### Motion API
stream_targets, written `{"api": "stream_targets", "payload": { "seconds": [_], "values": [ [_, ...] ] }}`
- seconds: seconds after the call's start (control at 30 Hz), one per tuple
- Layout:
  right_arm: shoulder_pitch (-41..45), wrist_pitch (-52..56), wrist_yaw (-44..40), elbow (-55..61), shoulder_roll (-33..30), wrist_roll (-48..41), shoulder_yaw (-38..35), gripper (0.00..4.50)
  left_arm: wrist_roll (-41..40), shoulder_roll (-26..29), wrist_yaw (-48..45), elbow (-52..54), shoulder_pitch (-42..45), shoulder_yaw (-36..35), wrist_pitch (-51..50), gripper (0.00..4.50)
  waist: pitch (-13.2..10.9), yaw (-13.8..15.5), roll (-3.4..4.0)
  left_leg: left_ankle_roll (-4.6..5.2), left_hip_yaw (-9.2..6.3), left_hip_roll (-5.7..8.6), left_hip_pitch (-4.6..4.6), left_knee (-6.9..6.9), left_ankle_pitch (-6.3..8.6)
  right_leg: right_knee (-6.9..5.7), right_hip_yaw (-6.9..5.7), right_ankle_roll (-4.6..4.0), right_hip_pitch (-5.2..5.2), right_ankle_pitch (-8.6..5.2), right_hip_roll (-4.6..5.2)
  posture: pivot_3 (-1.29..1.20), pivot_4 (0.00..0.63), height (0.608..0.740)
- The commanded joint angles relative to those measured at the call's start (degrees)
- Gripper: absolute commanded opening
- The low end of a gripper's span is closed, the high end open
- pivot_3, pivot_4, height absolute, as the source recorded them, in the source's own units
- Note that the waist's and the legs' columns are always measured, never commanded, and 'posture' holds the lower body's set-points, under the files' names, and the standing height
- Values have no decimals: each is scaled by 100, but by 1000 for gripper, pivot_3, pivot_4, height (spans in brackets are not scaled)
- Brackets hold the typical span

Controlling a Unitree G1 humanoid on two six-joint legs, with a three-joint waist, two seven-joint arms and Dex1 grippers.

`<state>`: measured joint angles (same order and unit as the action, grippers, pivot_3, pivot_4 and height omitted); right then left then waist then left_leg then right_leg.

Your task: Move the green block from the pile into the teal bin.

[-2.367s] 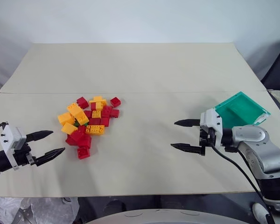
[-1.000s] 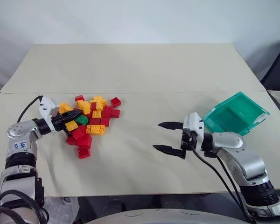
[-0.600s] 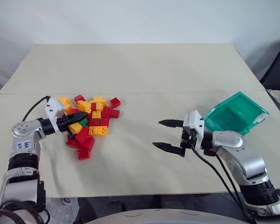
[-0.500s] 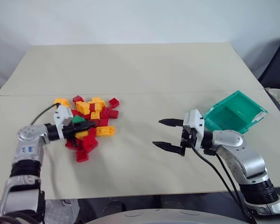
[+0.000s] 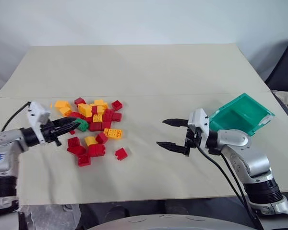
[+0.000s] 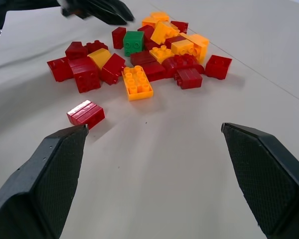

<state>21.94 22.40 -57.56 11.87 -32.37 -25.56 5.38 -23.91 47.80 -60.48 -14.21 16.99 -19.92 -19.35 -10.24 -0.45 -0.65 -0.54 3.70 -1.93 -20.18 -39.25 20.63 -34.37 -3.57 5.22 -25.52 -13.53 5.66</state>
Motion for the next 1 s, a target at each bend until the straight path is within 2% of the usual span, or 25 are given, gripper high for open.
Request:
{"api": "stream_targets", "payload": {
  "seconds": [0.03, 0.23, 0.27, 0.4, 0.6, 0.77, 0.83, 0.93, 1.0],
  "values": [
    [127, -190, -122, -37, -2, -1, -51, 4500, -242, 376, -36, 562, -531, -563, -290, 2485, -1, 15, -2, 0, 0, 1, -1, 0, 0, 2, 0, 0, 0, 0, 1, 0, 150, 740],
    [222, -331, -209, -221, 39, 44, -42, 4500, -358, 721, 60, 1143, -1677, -1670, -649, 4364, -1, 13, -2, 11, -2, -6, -3, 1, 12, 10, -2, -1, -2, -1, -2, 0, 150, 740],
    [228, -347, -221, -237, 40, 45, -43, 4500, -379, 739, 39, 1228, -1842, -1807, -689, 4494, -1, 12, -1, 12, -1, -6, -3, 1, 13, 10, -2, -1, -2, -1, -1, 0, 150, 740],
    [264, -394, -273, -272, 64, 57, -19, 4500, -465, 784, 55, 1635, -2067, -1977, -801, 4494, -2, 45, -1, 12, -2, -6, -1, 1, 13, 7, -3, -3, -2, -2, 0, 0, 150, 740],
    [370, -454, -269, -350, 199, 113, 44, 4500, -468, 714, 306, 1780, -1081, -1060, -913, 4494, -1, 47, -3, 10, -10, 0, -1, 1, 12, -4, -6, -5, -1, -1, 4, 0, 150, 740],
    [333, -418, -140, -220, 274, 118, 37, 4500, 1, 788, 1374, 2086, -259, 82, -2241, 4494, -1, 6, -3, -10, -3, 1, -1, 1, 1, -5, 0, -4, -2, 0, -1, 0, 150, 740],
    [245, -384, -82, -111, 260, 107, 13, 4500, 351, 1028, 1642, 2162, 112, 791, -2941, 4494, -1, 10, -3, -10, -1, 1, -1, 1, 1, -2, 1, -3, -2, 0, -4, 0, 150, 740],
    [107, -339, -12, 25, 229, 82, -26, 4500, 666, 1332, 1439, 2058, 779, 1862, -3553, 4494, -2, 23, -4, -10, 0, 2, -2, 2, 1, 0, 3, -3, -3, 0, -7, 0, 150, 740],
    [51, -337, 8, 82, 213, 82, -27, 4500, 750, 1237, 1452, 1821, 1197, 2162, -3707, 4494, -2, 33, -4, -10, 0, 4, -3, 1, 1, 1, 4, -3, -3, 0, -8, 0, 150, 740]
  ]
}}
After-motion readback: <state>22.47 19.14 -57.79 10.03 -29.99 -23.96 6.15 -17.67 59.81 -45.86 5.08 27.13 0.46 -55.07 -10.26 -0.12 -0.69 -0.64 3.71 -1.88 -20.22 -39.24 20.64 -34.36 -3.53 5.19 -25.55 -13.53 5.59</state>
